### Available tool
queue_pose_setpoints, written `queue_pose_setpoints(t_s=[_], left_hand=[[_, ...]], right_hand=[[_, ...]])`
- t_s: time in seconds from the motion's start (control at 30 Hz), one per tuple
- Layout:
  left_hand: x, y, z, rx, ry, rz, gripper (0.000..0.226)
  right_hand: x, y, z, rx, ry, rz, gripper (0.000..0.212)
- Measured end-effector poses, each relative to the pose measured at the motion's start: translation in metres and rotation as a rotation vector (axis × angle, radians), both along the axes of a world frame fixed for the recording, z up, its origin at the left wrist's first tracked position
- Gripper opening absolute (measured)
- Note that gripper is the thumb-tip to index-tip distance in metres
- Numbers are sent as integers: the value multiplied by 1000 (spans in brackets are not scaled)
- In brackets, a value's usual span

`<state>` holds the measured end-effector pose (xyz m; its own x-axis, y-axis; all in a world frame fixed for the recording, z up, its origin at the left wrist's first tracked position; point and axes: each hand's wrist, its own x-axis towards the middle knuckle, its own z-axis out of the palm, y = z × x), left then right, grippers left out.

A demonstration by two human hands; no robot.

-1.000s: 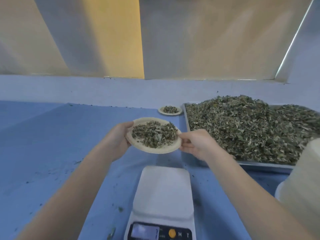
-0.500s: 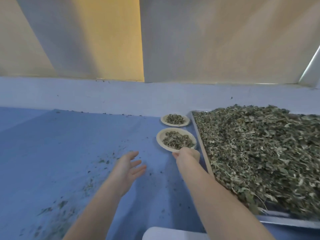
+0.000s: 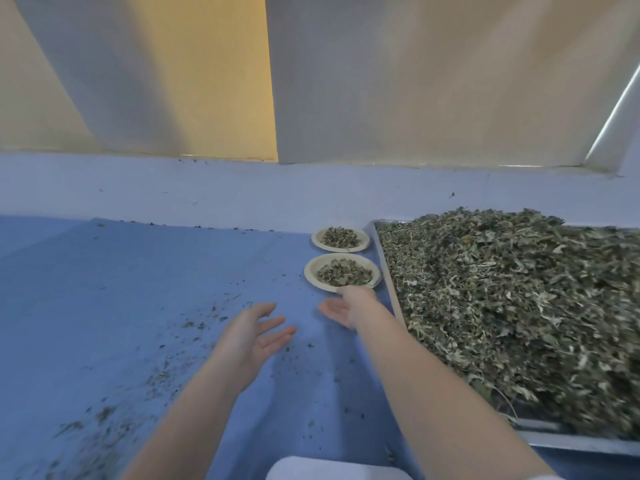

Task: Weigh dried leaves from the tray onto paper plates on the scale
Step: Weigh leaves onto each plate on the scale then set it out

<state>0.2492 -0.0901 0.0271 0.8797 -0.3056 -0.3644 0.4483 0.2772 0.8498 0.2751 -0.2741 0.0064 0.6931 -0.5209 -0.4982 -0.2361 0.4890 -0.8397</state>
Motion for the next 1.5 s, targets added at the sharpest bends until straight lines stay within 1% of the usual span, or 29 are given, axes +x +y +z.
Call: queue_pose_setpoints(t_s=[0.07,0.13,0.2,0.27,0.37,0.43,0.5,0.57,0.63,0.7,0.77,0.83,0.9,0.93,1.0,1.03,1.1,1.17,1.2,1.23,1.27,1.3,1.37,1.43,1.5], left_hand=[[-11,-2,11,0,-17,-5,27],[-24,-4,23,14,-39,-16,21],[-38,-7,34,38,-76,-30,18],[-55,-12,46,63,-123,-51,16],[-87,-25,65,86,-218,-88,7],[-111,-37,76,139,-300,-131,16],[-139,-50,84,191,-398,-190,22],[-165,-62,90,211,-506,-249,19],[-192,-73,100,183,-584,-290,22],[-220,-85,113,143,-632,-344,28],[-246,-100,125,115,-674,-402,25],[-271,-117,133,120,-722,-491,23],[-290,-136,133,183,-800,-606,28],[-298,-147,131,256,-865,-650,29],[-310,-166,121,447,-1001,-689,20],[-314,-173,115,546,-1051,-692,14],[-318,-184,103,689,-1103,-674,12],[-318,-189,97,740,-1099,-638,7],[-317,-191,96,737,-1093,-619,11],[-316,-192,95,731,-1097,-597,21],[-315,-193,96,728,-1109,-577,26],[-313,-194,97,727,-1128,-561,27],[-311,-197,99,742,-1160,-557,27],[-310,-201,101,756,-1188,-561,31],[-310,-205,105,746,-1219,-547,33]], right_hand=[[-18,11,14,-94,64,202,18],[-38,17,28,-243,95,350,6],[-60,25,40,-386,88,461,10],[-87,38,57,-519,87,518,10],[-131,49,75,-679,6,466,14],[-165,52,82,-848,-31,407,16],[-203,54,91,-1103,54,346,20],[-239,56,104,-1326,175,306,24],[-270,53,124,-1462,268,303,27],[-300,45,147,-1550,376,323,28],[-330,31,168,-1607,470,304,22],[-360,13,180,-1655,576,232,7],[-388,-9,183,-1674,685,193,22],[-401,-20,183,-1667,738,186,27],[-425,-39,179,-1652,822,175,33],[-436,-47,176,-1641,855,169,33],[-454,-63,169,-1609,910,144,32],[-465,-75,161,-1590,917,90,29],[-468,-80,157,-1585,919,59,28],[-471,-84,155,-1593,914,32,24],[-473,-89,153,-1602,916,1,17],[-476,-92,153,-1615,913,-37,7],[-481,-103,154,-1582,913,-68,12],[-487,-112,155,-1531,889,-41,4],[-490,-118,156,-1527,868,-78,4]])
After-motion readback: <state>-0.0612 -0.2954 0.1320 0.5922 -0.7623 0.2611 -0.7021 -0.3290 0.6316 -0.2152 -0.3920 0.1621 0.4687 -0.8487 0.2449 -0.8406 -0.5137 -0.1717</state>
